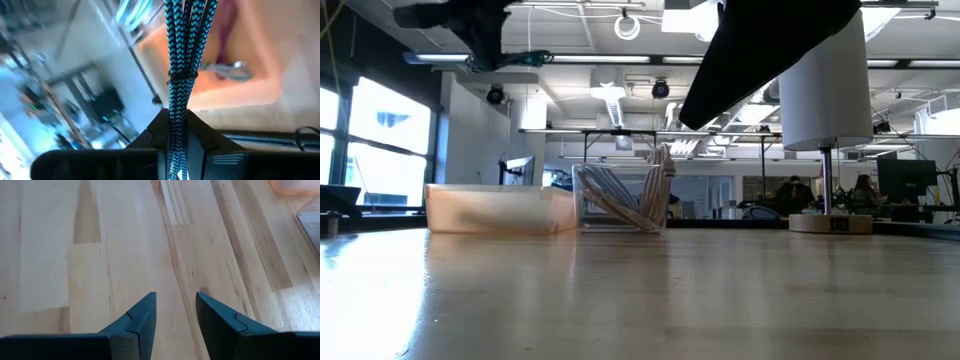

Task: Pick & Place USB Port
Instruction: Put the blue and black charger cable into the orange bin, then put the brown HDMI cable into the transparent bin

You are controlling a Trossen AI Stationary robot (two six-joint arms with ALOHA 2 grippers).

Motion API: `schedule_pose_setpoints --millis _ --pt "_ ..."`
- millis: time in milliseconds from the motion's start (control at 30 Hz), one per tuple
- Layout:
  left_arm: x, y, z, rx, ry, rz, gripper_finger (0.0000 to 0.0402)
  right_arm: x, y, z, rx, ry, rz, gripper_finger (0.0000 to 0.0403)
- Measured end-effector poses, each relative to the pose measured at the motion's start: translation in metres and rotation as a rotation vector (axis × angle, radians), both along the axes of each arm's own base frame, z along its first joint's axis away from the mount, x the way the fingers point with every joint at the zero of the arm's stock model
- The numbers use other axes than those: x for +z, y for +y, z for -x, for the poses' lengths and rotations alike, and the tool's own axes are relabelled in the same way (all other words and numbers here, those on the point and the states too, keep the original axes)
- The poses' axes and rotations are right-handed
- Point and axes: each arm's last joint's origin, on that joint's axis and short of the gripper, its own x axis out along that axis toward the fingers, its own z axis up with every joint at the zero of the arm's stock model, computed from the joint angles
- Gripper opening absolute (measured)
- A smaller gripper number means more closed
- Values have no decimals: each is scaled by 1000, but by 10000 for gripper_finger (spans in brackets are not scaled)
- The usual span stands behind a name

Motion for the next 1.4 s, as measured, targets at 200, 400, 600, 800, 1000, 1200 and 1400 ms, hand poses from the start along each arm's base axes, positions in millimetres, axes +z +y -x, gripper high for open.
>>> schedule_pose_setpoints --millis 200,400,600,800,1000,1200,1400 --pt "-5 60 -5 135 19 123 28 0 2 1 5 1 -1 129" --pt "-33 102 -13 140 -27 227 25 0 2 1 4 1 -1 129" --pt "-68 132 -4 217 -64 316 46 0 4 3 11 4 1 129" --pt "-97 141 8 262 -57 424 62 -1 3 4 14 14 11 129" --pt "-114 139 14 255 -53 520 101 -1 3 4 11 12 24 129" --pt "-116 138 15 307 -68 538 152 0 2 4 5 6 30 129" --pt "-102 133 23 360 22 587 167 0 2 4 5 6 30 129"
